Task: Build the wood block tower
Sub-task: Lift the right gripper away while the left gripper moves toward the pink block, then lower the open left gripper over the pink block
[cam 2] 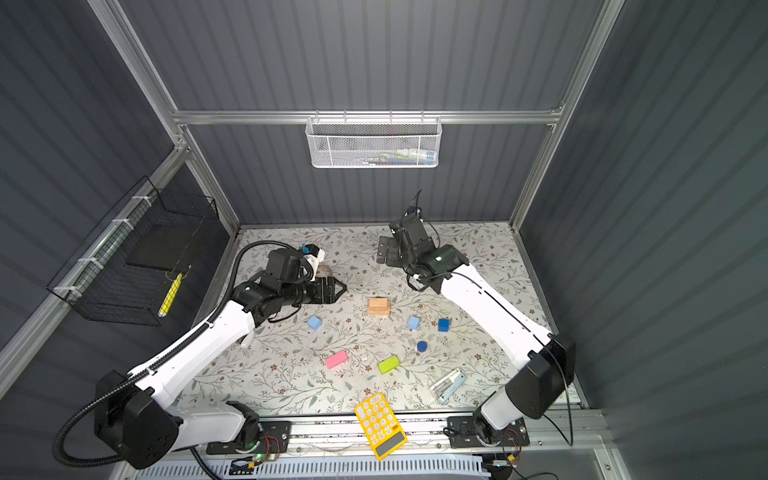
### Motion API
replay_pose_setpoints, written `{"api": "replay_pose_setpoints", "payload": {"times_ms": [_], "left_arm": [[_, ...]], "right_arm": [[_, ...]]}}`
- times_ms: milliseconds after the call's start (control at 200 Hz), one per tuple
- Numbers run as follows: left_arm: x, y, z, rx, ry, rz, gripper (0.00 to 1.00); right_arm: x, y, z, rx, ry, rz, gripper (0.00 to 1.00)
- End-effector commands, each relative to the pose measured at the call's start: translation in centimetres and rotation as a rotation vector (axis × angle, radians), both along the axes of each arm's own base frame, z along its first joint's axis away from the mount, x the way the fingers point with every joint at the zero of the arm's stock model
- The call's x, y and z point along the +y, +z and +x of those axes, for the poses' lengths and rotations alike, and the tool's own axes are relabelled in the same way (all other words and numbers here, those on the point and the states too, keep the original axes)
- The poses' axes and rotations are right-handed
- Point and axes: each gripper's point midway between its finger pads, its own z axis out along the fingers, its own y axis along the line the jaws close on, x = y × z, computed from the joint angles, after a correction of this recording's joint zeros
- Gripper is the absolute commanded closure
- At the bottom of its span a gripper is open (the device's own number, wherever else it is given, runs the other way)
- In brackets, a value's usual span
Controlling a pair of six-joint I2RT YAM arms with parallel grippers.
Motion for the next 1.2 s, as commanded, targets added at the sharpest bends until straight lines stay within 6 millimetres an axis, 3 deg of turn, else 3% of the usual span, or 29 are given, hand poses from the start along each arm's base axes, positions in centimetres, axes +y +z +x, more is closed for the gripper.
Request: {"api": "replay_pose_setpoints", "payload": {"times_ms": [0,95,245,365,485,735,1196], "left_arm": [[1.9,-0.5,-2.2,0.079,0.114,0.100,0.22],[1.7,-1.8,-3.9,0.140,0.133,0.183,0.22],[1.9,-5.2,-6.5,0.246,0.228,0.304,0.19],[2.0,-8.0,-8.3,0.327,0.308,0.309,0.19],[1.9,-9.3,-9.6,0.357,0.356,0.308,0.19],[0.5,-11.9,-11.1,0.430,0.362,0.322,0.14],[1.0,-15.3,-12.3,0.512,0.411,0.365,0.09]], "right_arm": [[-1.6,1.0,0.4,-0.074,-0.036,0.020,0.01],[-2.8,1.2,-0.3,-0.106,-0.059,0.048,0.01],[-5.1,-0.2,-1.6,-0.120,-0.105,0.054,0.01],[-7.2,-1.2,-2.5,-0.115,-0.150,0.024,0.01],[-8.5,-1.6,-2.8,-0.117,-0.180,0.017,0.01],[-8.5,-2.5,-2.3,-0.098,-0.175,0.042,0.01],[-8.3,-3.6,-1.6,-0.066,-0.177,0.038,0.01]]}}
